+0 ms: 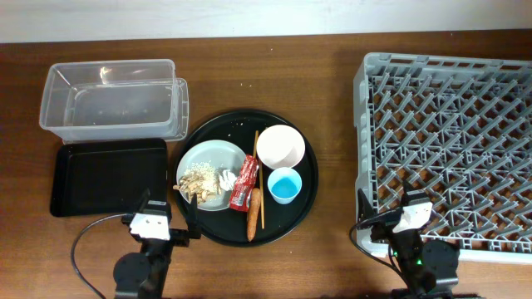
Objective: Sort waste into correct bins and load items into the dishwasher rack
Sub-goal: 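Grasp the red wrapper with the left gripper and lift toward the clear bin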
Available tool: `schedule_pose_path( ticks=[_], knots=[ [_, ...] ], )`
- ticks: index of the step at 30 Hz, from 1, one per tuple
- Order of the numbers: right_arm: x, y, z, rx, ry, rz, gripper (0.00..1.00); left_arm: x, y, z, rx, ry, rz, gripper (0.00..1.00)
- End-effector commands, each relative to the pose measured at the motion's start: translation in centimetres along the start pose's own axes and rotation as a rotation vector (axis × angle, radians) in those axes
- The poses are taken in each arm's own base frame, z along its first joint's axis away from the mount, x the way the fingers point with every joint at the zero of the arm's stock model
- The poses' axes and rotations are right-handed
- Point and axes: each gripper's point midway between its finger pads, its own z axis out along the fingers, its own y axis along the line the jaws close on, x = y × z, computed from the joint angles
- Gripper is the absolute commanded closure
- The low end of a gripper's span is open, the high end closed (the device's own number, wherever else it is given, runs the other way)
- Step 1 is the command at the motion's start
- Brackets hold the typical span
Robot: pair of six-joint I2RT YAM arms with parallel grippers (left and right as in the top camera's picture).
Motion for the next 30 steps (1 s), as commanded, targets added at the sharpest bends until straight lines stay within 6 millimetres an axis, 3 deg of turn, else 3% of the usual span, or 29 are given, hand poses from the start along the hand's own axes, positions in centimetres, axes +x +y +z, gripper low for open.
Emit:
schedule_pose_path(
  ticks=[1,6,10,15,19,23,26,28,30],
  knots=[
    [-1.3,0.2,-0.6,0.003,0.021,0.019,0.02,-2.3,-0.2,-0.4,0.007,0.018,0.000,0.01],
    [-2.8,0.0,-0.4,0.019,0.140,0.033,0.02,-2.5,-0.2,1.5,0.006,0.259,-0.006,0.01],
    [-4.3,0.0,0.2,0.032,0.347,0.059,0.02,-4.2,-0.1,3.9,0.005,0.518,-0.012,0.01],
    [-4.3,0.0,0.0,0.038,0.613,0.063,0.02,-4.7,-0.3,3.5,0.009,0.863,-0.025,0.01],
    [-3.5,0.1,0.1,0.037,0.695,0.076,0.02,-4.7,-1.0,4.4,0.052,0.867,-0.045,0.01],
    [-3.5,0.1,0.0,0.037,0.694,0.075,0.02,-6.2,-5.9,6.6,0.303,0.776,-0.116,0.01],
    [-3.5,0.0,0.1,0.037,0.695,0.076,0.02,-3.6,-9.3,8.4,0.384,0.844,-0.065,0.02],
    [-3.5,0.0,0.1,0.038,0.696,0.075,0.02,0.0,-10.7,10.0,0.360,0.926,0.021,0.04],
    [-3.4,0.0,0.1,0.038,0.699,0.076,0.02,3.1,-12.2,10.4,0.365,1.002,0.085,0.04]
  ],
)
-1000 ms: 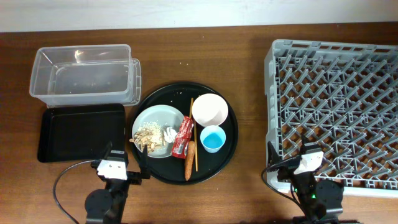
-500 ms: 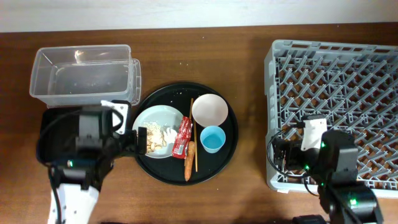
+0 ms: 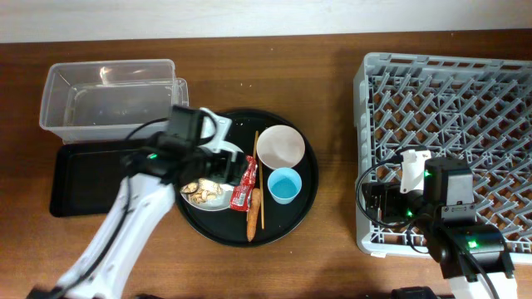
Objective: Sort waste into correct bins and load items into the dishwasher rack
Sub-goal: 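Grasp the red wrapper with the left gripper and lift toward the clear bin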
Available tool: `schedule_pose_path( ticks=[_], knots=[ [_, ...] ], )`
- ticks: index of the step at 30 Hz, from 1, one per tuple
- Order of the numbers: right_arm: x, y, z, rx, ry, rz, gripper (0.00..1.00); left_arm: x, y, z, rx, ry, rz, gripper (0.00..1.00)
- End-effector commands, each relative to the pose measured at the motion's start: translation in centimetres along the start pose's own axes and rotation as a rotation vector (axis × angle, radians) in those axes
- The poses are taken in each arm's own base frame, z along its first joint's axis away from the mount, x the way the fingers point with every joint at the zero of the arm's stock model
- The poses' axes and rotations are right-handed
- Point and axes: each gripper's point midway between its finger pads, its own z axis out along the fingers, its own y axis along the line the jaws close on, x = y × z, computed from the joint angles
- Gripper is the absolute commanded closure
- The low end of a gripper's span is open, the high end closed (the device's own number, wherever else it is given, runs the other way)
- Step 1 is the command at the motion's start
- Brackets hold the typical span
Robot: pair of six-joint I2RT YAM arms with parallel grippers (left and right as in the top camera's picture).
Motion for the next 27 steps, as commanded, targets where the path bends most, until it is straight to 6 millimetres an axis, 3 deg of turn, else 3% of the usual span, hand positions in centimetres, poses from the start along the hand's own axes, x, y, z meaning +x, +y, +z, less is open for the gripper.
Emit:
schedule_pose_path(
  ticks=[1,3,12,14,15,16,24,27],
  knots=[
    [-0.8,0.1,-0.5,0.002,-0.021,-0.016,0.02,1.4,-0.8,3.9,-0.042,0.107,0.059,0.04],
    [-0.8,0.1,-0.5,0.003,-0.021,-0.015,0.02,2.1,-1.3,6.1,-0.035,0.147,0.077,0.07],
    [-0.8,0.1,-0.5,0.003,-0.021,-0.016,0.02,2.2,-0.2,9.5,-0.077,0.163,0.084,0.09],
    [-0.8,0.1,-0.5,0.003,-0.021,-0.015,0.02,2.2,-0.2,9.8,-0.077,0.162,0.084,0.10],
    [-0.8,0.1,-0.5,0.003,-0.021,-0.016,0.02,1.8,-0.2,9.8,-0.076,0.147,0.086,0.20],
    [-0.8,0.1,-0.5,0.003,-0.021,-0.016,0.02,1.5,-0.2,9.9,-0.076,0.134,0.087,0.22],
    [-0.9,0.1,-0.5,0.003,-0.024,-0.016,0.02,2.2,-0.4,10.8,-0.072,0.159,0.094,0.26],
    [-0.9,0.1,-0.5,0.003,-0.024,-0.016,0.02,2.1,-0.4,10.8,-0.072,0.159,0.094,0.41]
  ],
)
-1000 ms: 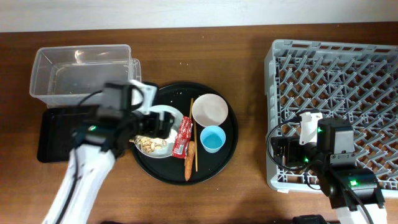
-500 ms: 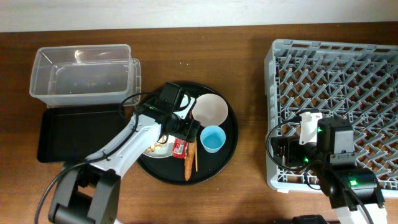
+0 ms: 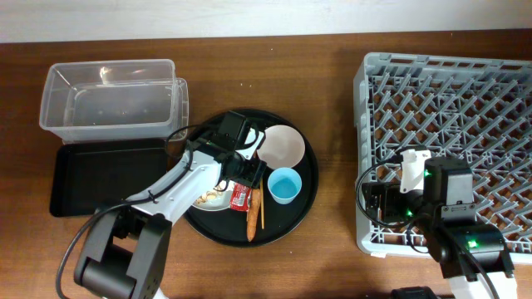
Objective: Sort waste into correct bins and load items into the dishwasher rack
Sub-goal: 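Grasp the red wrapper with the left gripper and lift toward the clear bin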
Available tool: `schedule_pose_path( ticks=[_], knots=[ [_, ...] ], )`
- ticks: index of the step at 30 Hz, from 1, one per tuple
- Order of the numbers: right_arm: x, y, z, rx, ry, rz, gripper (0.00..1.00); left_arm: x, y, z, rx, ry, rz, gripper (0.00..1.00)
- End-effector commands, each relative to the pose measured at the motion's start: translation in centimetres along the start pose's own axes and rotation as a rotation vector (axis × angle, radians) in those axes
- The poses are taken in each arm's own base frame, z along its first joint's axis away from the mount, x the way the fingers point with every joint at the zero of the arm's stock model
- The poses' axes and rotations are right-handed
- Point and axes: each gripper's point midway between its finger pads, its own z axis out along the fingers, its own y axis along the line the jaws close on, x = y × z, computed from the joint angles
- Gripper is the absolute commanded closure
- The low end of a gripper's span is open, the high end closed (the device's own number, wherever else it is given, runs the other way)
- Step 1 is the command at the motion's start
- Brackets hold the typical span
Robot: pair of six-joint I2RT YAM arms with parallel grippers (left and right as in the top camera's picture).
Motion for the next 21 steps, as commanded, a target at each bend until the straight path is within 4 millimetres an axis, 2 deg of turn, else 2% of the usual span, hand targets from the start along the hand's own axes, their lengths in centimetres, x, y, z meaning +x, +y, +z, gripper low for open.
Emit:
schedule_pose_path(
  ticks=[1,2,6,7,8,10,12,15,16,17,19,21],
  knots=[
    [-0.9,0.1,-0.5,0.003,-0.025,-0.015,0.02,-0.3,-0.1,0.2,-0.005,-0.004,0.005,0.50],
    [-0.9,0.1,-0.5,0.003,-0.025,-0.015,0.02,-0.3,-0.1,0.2,-0.005,-0.004,0.005,0.60],
    [-0.9,0.1,-0.5,0.003,-0.025,-0.015,0.02,-0.4,0.0,0.2,-0.006,-0.005,0.005,0.82],
    [-0.9,0.1,-0.5,0.003,-0.025,-0.015,0.02,-0.5,0.0,0.1,-0.006,-0.008,0.005,0.93],
    [-0.9,0.1,-0.5,0.003,-0.025,-0.015,0.02,-0.6,0.0,0.1,-0.006,-0.009,0.005,1.00],
    [-0.9,0.1,-0.5,0.003,-0.025,-0.015,0.02,-1.0,-0.1,-0.2,-0.006,-0.019,0.006,1.00],
    [-0.9,0.1,-0.5,0.004,-0.025,-0.015,0.02,-2.0,0.2,-1.7,-0.032,-0.055,0.009,1.00],
    [-0.9,0.0,-0.5,0.006,-0.025,-0.015,0.02,-4.4,2.1,-6.9,-0.161,-0.161,0.002,1.00],
    [-0.9,0.0,-0.5,0.006,-0.025,-0.015,0.02,-5.4,4.1,-9.9,-0.248,-0.229,-0.026,1.00],
    [-0.9,0.1,-0.5,0.005,-0.025,-0.015,0.02,-5.8,5.7,-11.8,-0.302,-0.277,-0.057,1.00],
    [-0.9,0.0,-0.5,0.006,-0.025,-0.015,0.02,-7.0,10.3,-16.0,-0.388,-0.408,-0.160,1.00],
    [-0.9,0.1,-0.5,0.005,-0.025,-0.015,0.02,-7.9,14.2,-18.2,-0.447,-0.503,-0.240,1.00]
  ],
)
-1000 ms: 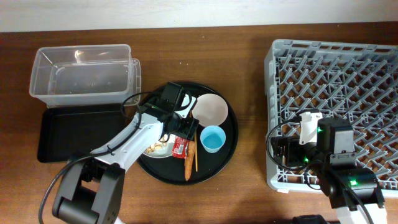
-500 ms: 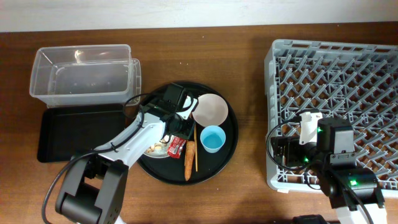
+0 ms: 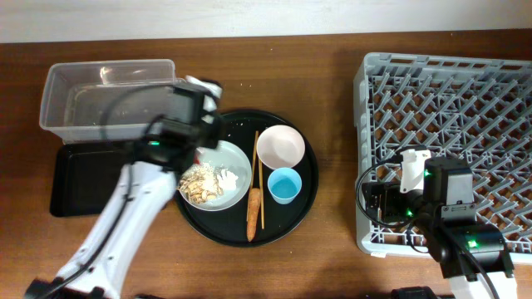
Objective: Sort waste into correct bins and load items into the dishwasher rack
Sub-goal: 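Grasp the red wrapper with the left gripper and lift toward the clear bin, then release the red wrapper into the clear plastic bin, then grasp the white tissue from the plate with the left gripper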
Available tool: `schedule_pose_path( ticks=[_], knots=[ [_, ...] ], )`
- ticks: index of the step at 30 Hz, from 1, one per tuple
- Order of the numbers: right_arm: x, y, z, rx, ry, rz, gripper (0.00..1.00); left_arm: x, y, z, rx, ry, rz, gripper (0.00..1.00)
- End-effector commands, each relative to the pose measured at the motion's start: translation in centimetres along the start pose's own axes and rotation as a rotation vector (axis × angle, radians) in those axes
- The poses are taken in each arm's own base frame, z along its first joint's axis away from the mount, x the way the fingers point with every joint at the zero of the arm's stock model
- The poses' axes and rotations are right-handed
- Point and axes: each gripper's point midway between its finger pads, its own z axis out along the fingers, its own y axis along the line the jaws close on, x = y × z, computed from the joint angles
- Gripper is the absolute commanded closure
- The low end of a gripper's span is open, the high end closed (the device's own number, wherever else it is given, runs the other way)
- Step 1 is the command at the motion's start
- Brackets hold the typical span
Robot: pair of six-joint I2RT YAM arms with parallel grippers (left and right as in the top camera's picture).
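My left gripper (image 3: 202, 90) hovers over the right end of the clear plastic bin (image 3: 91, 112), blurred, its fingers hidden under the wrist. No red wrapper shows on the round black tray (image 3: 304, 196). The tray holds a pale plate (image 3: 238, 164) with food scraps (image 3: 199, 183), a white bowl (image 3: 280, 147), a blue cup (image 3: 284, 184), a carrot (image 3: 253, 214) and a wooden stick (image 3: 258, 178). My right gripper (image 3: 412, 171) is raised over the front left corner of the grey dishwasher rack (image 3: 449, 100), holding nothing that shows.
A flat black rectangular tray (image 3: 83, 183) lies in front of the clear bin at the left. The rack fills the right side of the table. Cables trail from both arm bases along the front edge.
My left gripper was down on the red wrapper in the round tray; now it is up over the clear bin's right end, and the wrapper is gone from the tray. The right arm has not moved.
Both arms were folded low at the front edge, with the red wrapper lying beside the plate. Then the left gripper was over the plate and the right arm raised at the rack. Then the left gripper was on the wrapper. Now it is over the clear bin.
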Motion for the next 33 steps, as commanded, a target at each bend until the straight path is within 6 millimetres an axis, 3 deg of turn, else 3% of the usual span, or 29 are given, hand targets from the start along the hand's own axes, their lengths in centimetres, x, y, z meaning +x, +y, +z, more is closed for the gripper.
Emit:
schedule_pose_path(
  ticks=[1,3,5,7,11,12,13,14,16,17,19,20,23,26,29,33],
  knots=[
    [-0.8,0.1,-0.5,0.005,-0.024,-0.012,0.02,-3.6,8.7,-0.8,-0.182,-0.151,-0.143,1.00],
    [-0.8,0.1,-0.5,0.005,-0.024,-0.012,0.02,-5.2,13.1,-0.4,-0.259,-0.243,-0.209,1.00],
    [-0.8,0.1,-0.5,0.005,-0.024,-0.012,0.02,-5.5,14.7,0.7,-0.284,-0.269,-0.230,1.00],
    [-0.8,0.1,-0.5,0.005,-0.024,-0.012,0.02,-5.8,16.7,3.9,-0.314,-0.308,-0.251,1.00],
    [-0.8,0.1,-0.5,0.005,-0.024,-0.012,0.02,-5.0,17.0,8.9,-0.314,-0.315,-0.252,0.98],
    [-0.8,0.1,-0.5,0.005,-0.024,-0.012,0.02,-4.6,16.7,9.5,-0.302,-0.305,-0.249,0.69],
    [-0.8,0.1,-0.5,0.005,-0.024,-0.012,0.02,-4.6,16.4,9.7,-0.281,-0.304,-0.246,0.50],
    [-0.8,0.1,-0.5,0.005,-0.024,-0.012,0.02,-4.9,16.3,9.5,-0.277,-0.311,-0.245,0.40],
    [-0.8,0.1,-0.5,0.005,-0.024,-0.012,0.02,-5.9,15.6,8.2,-0.233,-0.335,-0.237,0.37],
    [-0.8,0.1,-0.5,0.005,-0.023,-0.012,0.02,-6.6,14.6,6.9,-0.184,-0.345,-0.227,0.36],
    [-0.8,0.1,-0.5,0.005,-0.021,-0.012,0.02,-5.6,12.4,5.6,-0.114,-0.273,-0.210,0.36],
    [-0.8,0.1,-0.5,0.005,-0.021,-0.011,0.02,-3.3,8.5,5.0,0.026,-0.152,-0.188,0.32],
    [-0.8,0.1,-0.5,0.004,-0.021,-0.011,0.02,3.4,0.4,4.0,0.270,0.157,-0.147,0.22],
    [-0.8,0.1,-0.5,0.004,-0.021,-0.011,0.02,8.2,-4.1,3.0,0.335,0.349,-0.081,0.21],
    [-0.7,0.1,-0.5,0.004,-0.020,-0.011,0.02,11.4,-6.6,2.9,0.366,0.420,-0.027,0.21],
    [-0.5,0.1,-0.5,0.001,-0.012,-0.010,0.02,13.3,-6.9,3.6,0.339,0.433,0.001,0.22]
  ],
)
